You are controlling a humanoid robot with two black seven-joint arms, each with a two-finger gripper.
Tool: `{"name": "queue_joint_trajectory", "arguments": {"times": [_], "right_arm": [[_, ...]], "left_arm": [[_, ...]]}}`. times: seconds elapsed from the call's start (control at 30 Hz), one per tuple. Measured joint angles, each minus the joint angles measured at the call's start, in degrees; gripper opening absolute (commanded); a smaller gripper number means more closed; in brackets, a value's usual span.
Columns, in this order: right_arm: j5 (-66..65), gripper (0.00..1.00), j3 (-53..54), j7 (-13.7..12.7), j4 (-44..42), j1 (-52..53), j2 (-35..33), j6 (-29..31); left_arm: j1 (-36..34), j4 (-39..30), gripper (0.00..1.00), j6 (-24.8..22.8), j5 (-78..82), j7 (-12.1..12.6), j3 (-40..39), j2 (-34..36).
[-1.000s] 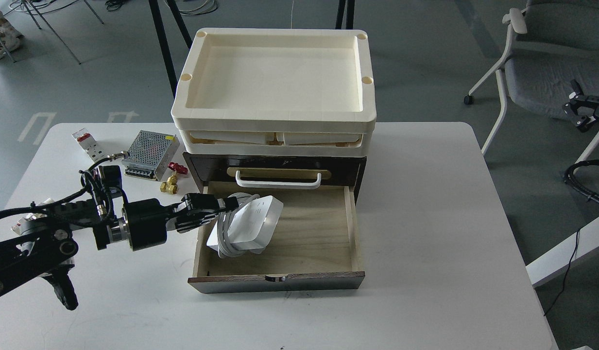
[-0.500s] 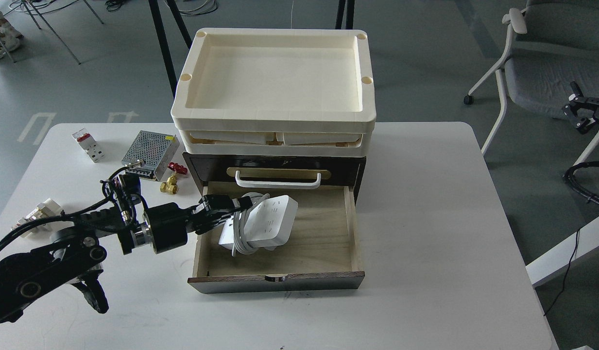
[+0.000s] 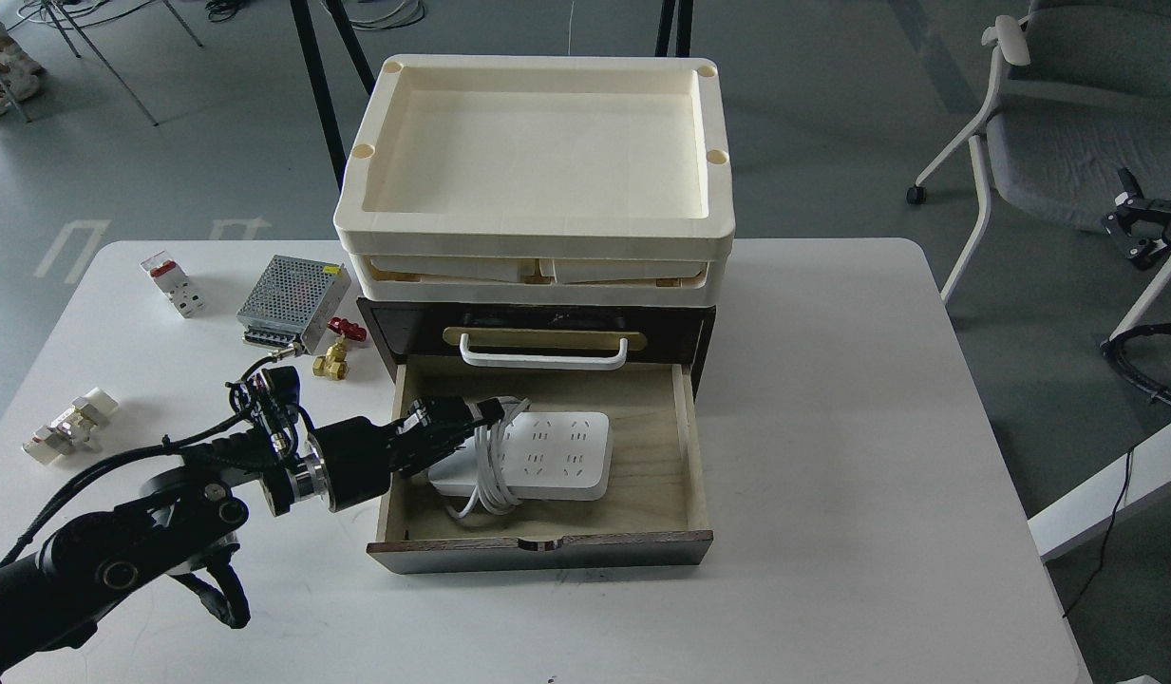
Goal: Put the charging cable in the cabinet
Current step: 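Withdraw the left gripper from the drawer toward the table edge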
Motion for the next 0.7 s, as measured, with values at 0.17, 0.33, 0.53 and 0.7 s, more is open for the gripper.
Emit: {"name": "queue_joint_trajectory", "arguments": {"times": [0.17, 0.33, 0.53, 0.7], "right_arm": [[0.0, 1.0, 0.0, 0.0, 0.0, 0.0, 0.1, 0.0], [0.0, 1.0, 0.0, 0.0, 0.0, -0.1, 0.1, 0.0], [0.0, 1.0, 0.1, 0.0, -0.5, -0.1, -0.1, 0.0], [0.1, 1.0, 0.1, 0.0, -0.6, -0.2, -0.2, 0.0]], "left_arm": [[0.0, -0.9, 0.85, -0.5, -0.2, 0.0, -0.4, 0.2], [-0.1, -3.2, 0.86, -1.6, -2.3, 0.0, -0.6, 2.8], [0.1, -7.9, 0.86, -7.0, -8.7, 0.0, -0.6, 13.1], [0.1, -7.4, 0.9, -7.2, -18.3, 0.0, -3.4, 20.2]]}}
